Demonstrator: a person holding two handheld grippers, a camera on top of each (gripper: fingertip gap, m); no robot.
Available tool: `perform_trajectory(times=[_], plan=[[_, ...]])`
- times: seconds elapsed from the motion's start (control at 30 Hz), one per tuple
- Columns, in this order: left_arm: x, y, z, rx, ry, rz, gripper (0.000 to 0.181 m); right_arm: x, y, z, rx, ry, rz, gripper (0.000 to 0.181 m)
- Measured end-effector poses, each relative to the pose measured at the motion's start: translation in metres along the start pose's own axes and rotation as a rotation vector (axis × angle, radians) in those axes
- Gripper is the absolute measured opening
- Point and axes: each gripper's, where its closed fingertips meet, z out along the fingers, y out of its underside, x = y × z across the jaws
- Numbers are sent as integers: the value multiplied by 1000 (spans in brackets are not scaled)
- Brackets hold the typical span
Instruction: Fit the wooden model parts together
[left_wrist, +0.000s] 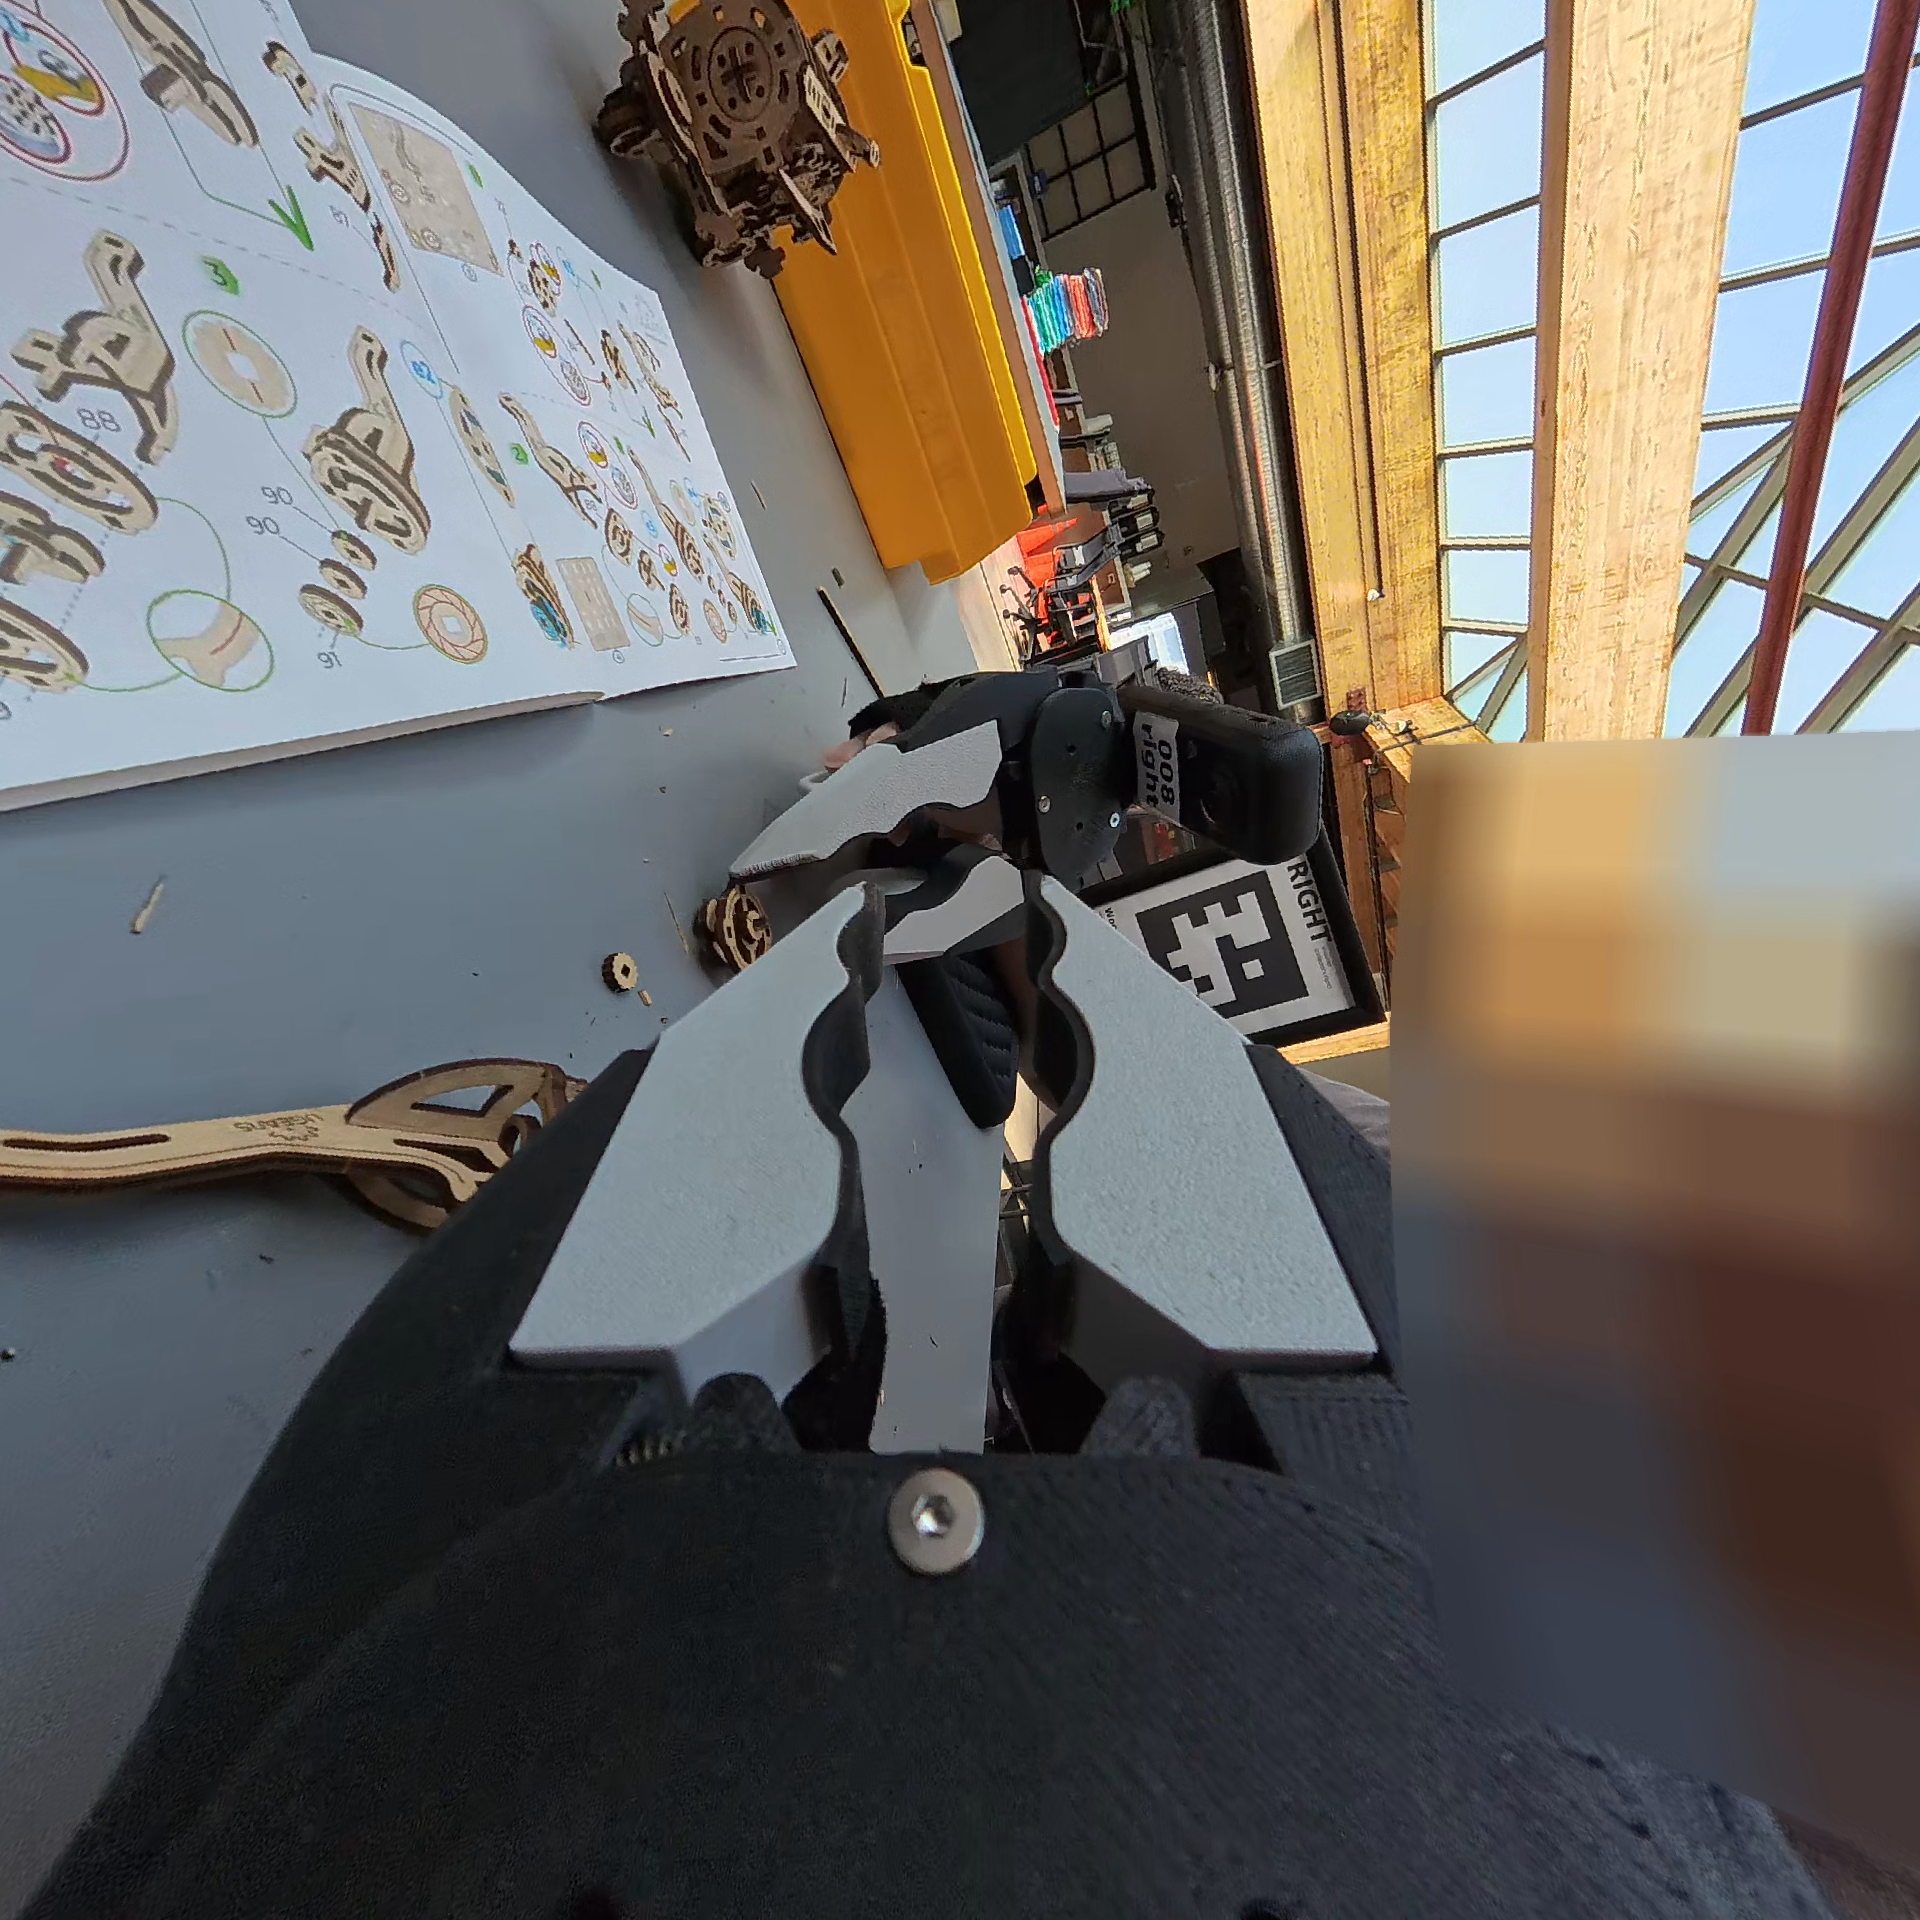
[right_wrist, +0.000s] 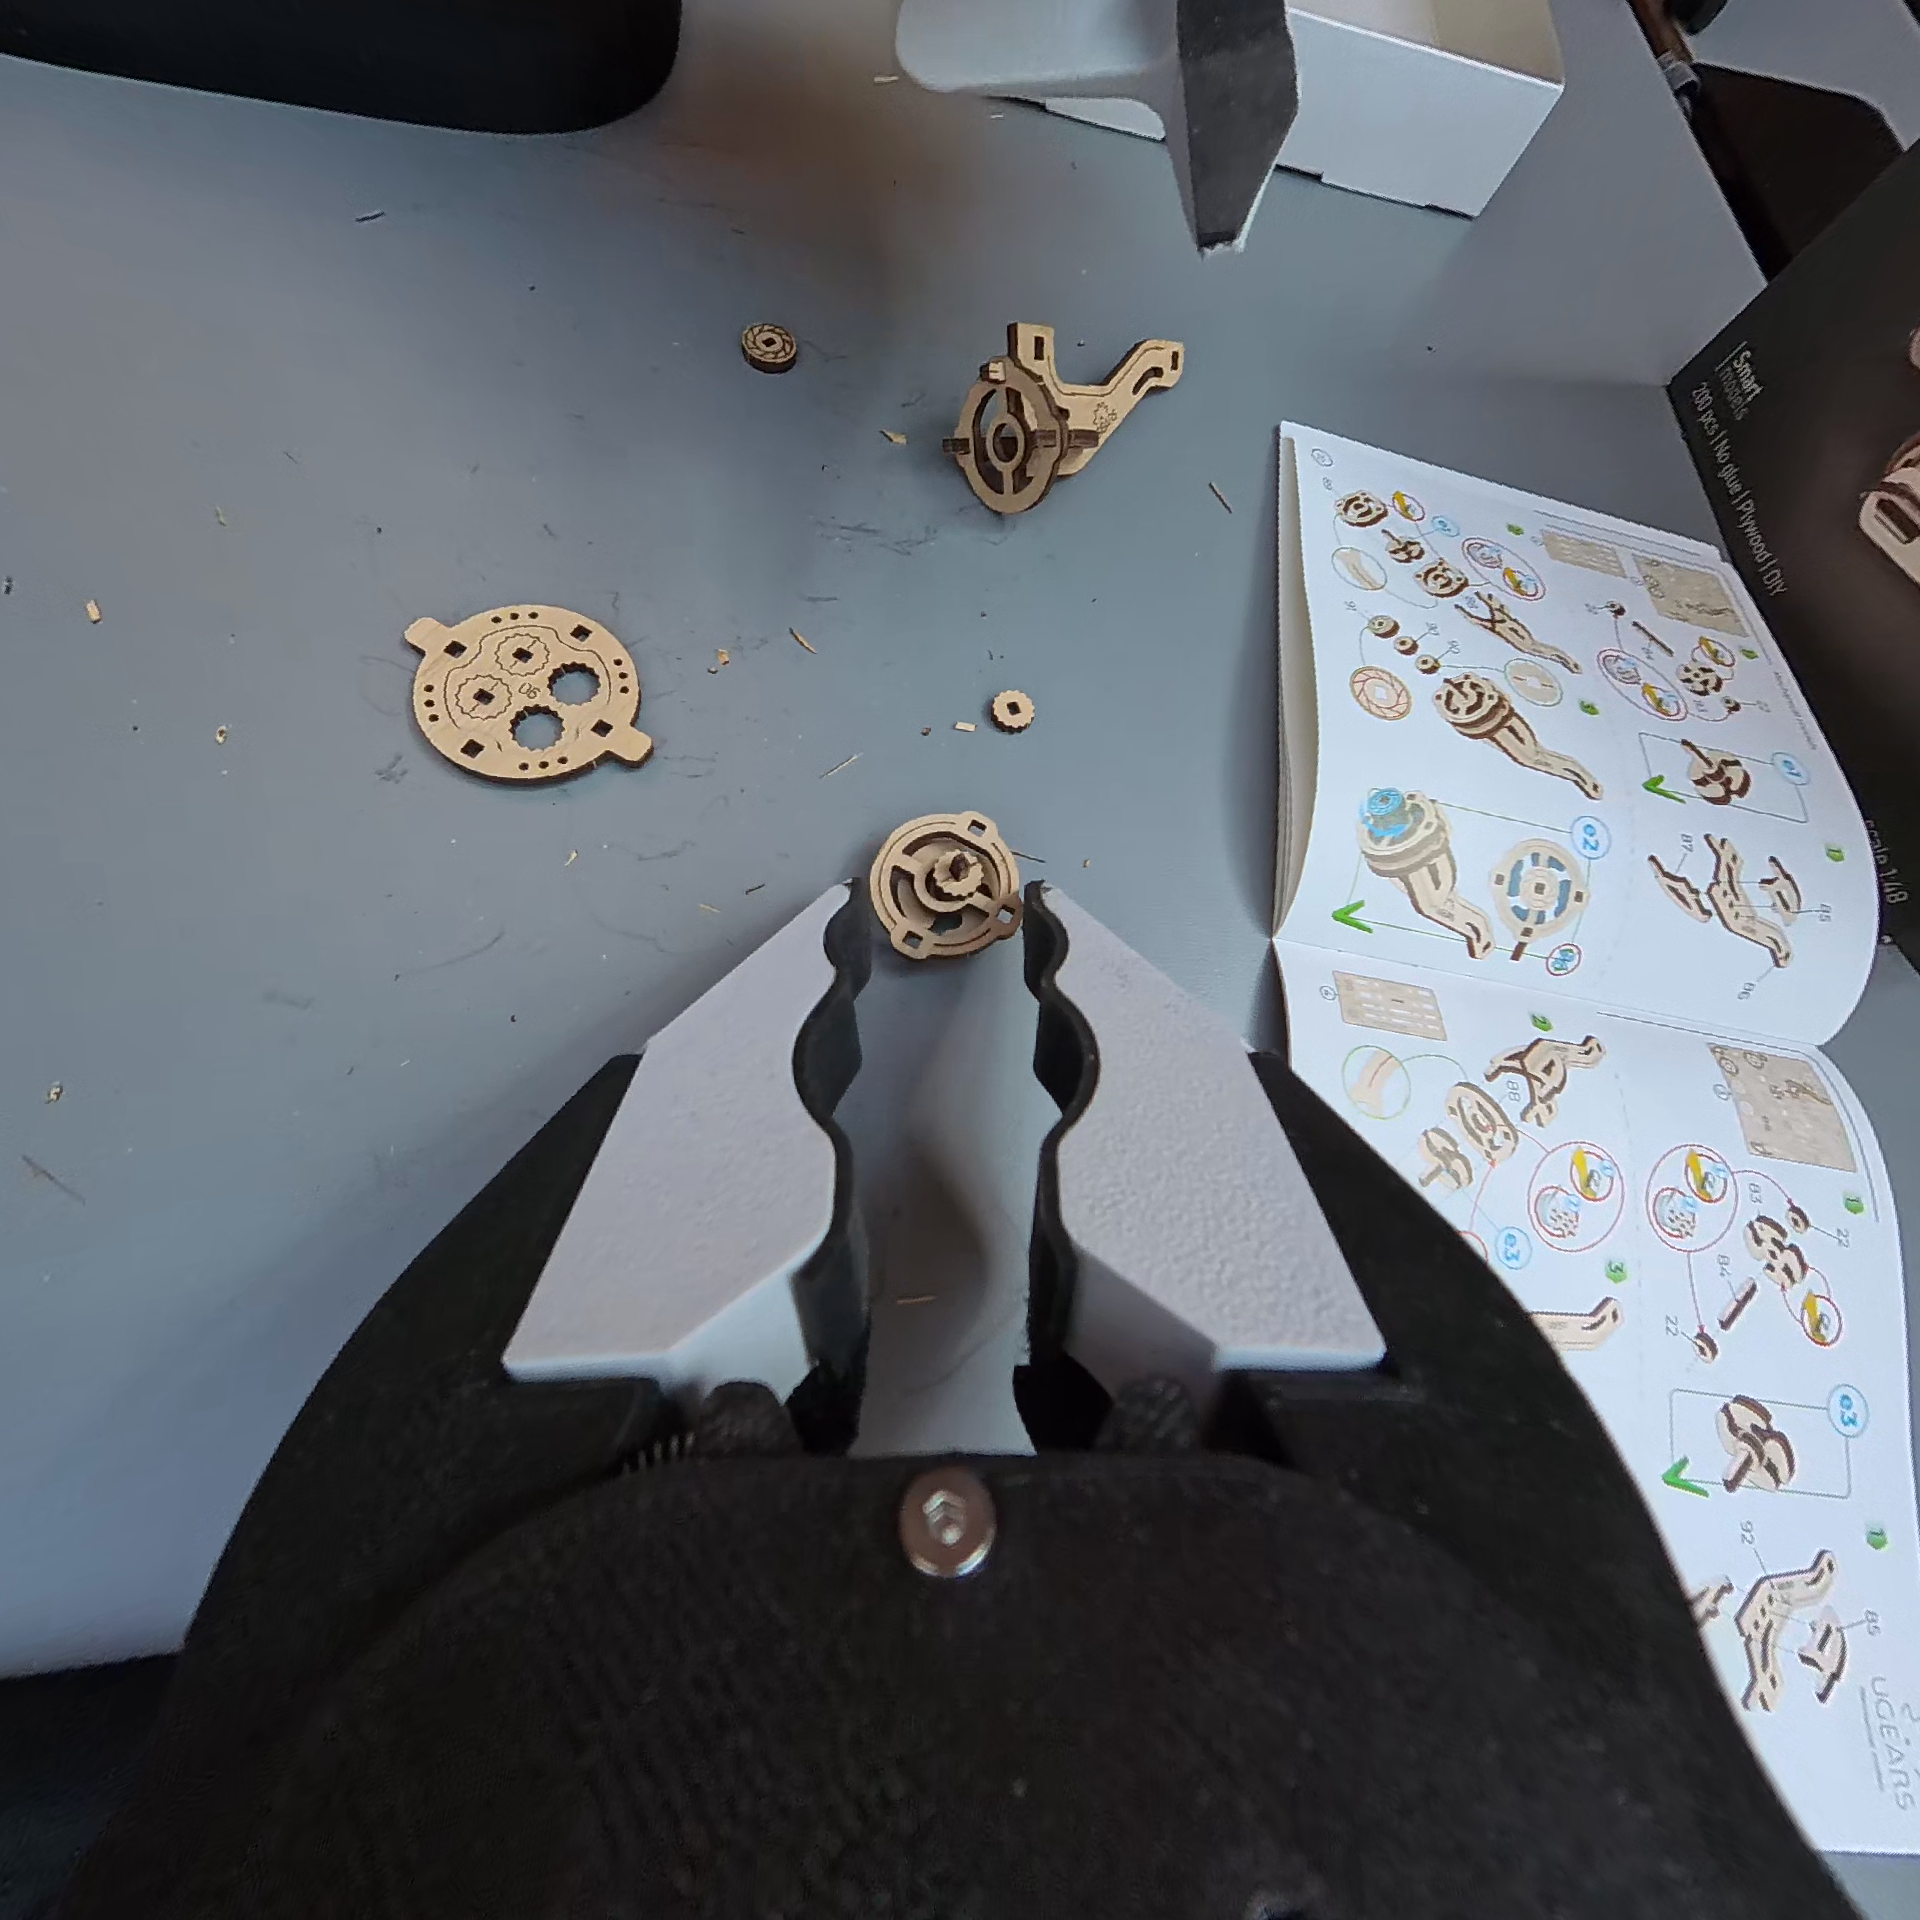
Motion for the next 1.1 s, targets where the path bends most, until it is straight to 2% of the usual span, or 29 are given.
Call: perform_trajectory(times=[0.37,0.67,0.83,1.1], plan=[[0,-1,-1,1,-1,-1,25,1,1,0,6,-38,99,28],[-1,-1,-1,1,-2,-3,25,0,0,1,-28,-2,49,28],[-2,0,-1,-1,-2,-5,25,-1,1,4,-20,-4,50,37],[0,-1,-3,6,-2,-2,25,-6,-7,0,35,-16,-17,37]])
